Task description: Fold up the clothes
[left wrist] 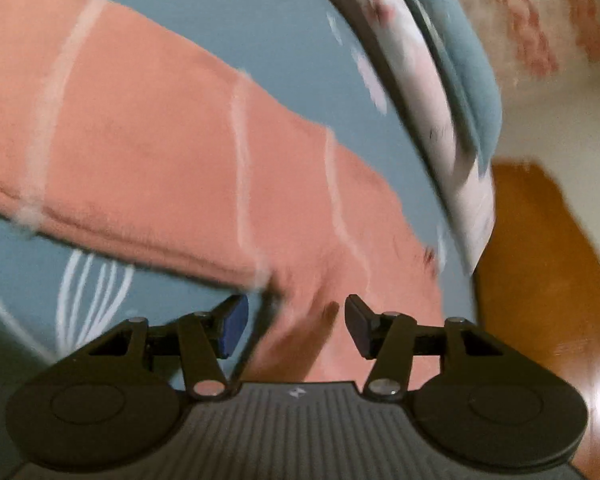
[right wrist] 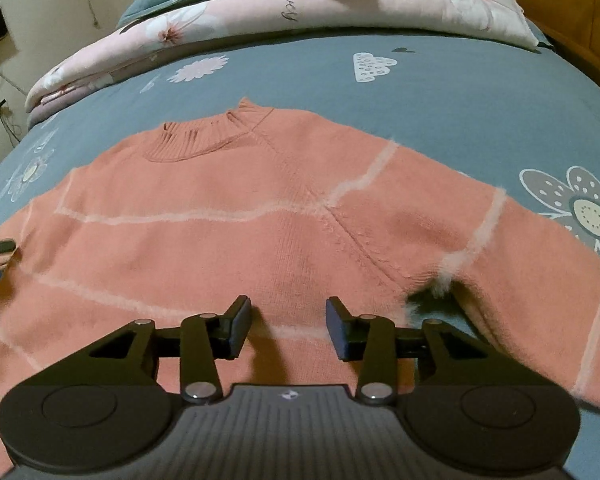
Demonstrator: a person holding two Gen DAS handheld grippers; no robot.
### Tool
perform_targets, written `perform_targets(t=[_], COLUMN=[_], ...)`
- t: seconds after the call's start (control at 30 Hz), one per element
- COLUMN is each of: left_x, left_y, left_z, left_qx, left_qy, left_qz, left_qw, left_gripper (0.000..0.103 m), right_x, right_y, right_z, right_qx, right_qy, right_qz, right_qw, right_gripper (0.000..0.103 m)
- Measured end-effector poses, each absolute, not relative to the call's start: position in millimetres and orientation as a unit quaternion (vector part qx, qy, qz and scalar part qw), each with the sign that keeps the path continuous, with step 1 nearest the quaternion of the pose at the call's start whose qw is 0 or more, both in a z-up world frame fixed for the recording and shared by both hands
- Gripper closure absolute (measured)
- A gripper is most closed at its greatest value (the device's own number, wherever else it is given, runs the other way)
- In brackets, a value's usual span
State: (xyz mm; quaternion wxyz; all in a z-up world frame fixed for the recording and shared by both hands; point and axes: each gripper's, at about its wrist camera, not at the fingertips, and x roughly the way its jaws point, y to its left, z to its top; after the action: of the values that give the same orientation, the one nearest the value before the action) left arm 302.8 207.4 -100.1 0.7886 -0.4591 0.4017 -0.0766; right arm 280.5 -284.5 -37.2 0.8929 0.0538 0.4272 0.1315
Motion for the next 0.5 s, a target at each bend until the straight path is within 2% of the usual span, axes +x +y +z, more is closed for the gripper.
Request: perform_targets(t=[0.03, 0.1, 0.13, 0.2, 0.33, 0.37, 0.43, 0.5], left_x=[305, 308, 310, 315, 320, 320, 312, 301], left_y=[207, 207, 206, 205, 199, 196, 195, 193], left_z=[-100, -99, -95, -87, -72, -69, -67, -62], left_qx=[-0.457, -0.451, -0.431, -0.39, -0.315, -0.299, -0.301, -0.293], left_qy=[0.386, 0.357, 0.353, 0.343, 0.338, 0.339, 0.358, 0.376], left_qz=[-0.062, -0.032, -0.018, 0.01, 0.028, 0.031, 0.022, 0.005], left_qw=[0.798, 0.817, 0.83, 0.854, 0.886, 0.892, 0.883, 0.879], left_gripper=[0.049, 0.065, 0.084, 0.088, 0.087, 0.083, 0.082, 0.074], right_x=[280, 279, 279, 278, 275, 275, 272, 268], right_y=[-284, -285, -286, -288, -293, -294, -296, -295], right_z=[-37, -37, -37, -37, -36, -35, -34, -29], right_qx=[0.052, 0.054, 0.057, 0.057, 0.05, 0.051, 0.05, 0.041], right_qy=[0.427, 0.427, 0.427, 0.428, 0.428, 0.429, 0.43, 0.431], right_qz=[0.131, 0.131, 0.13, 0.127, 0.118, 0.116, 0.114, 0.118], right_qw=[0.893, 0.893, 0.893, 0.893, 0.895, 0.895, 0.894, 0.894], right_gripper=[0.055, 0.055, 0.055, 0.055, 0.054, 0.054, 0.054, 0.054])
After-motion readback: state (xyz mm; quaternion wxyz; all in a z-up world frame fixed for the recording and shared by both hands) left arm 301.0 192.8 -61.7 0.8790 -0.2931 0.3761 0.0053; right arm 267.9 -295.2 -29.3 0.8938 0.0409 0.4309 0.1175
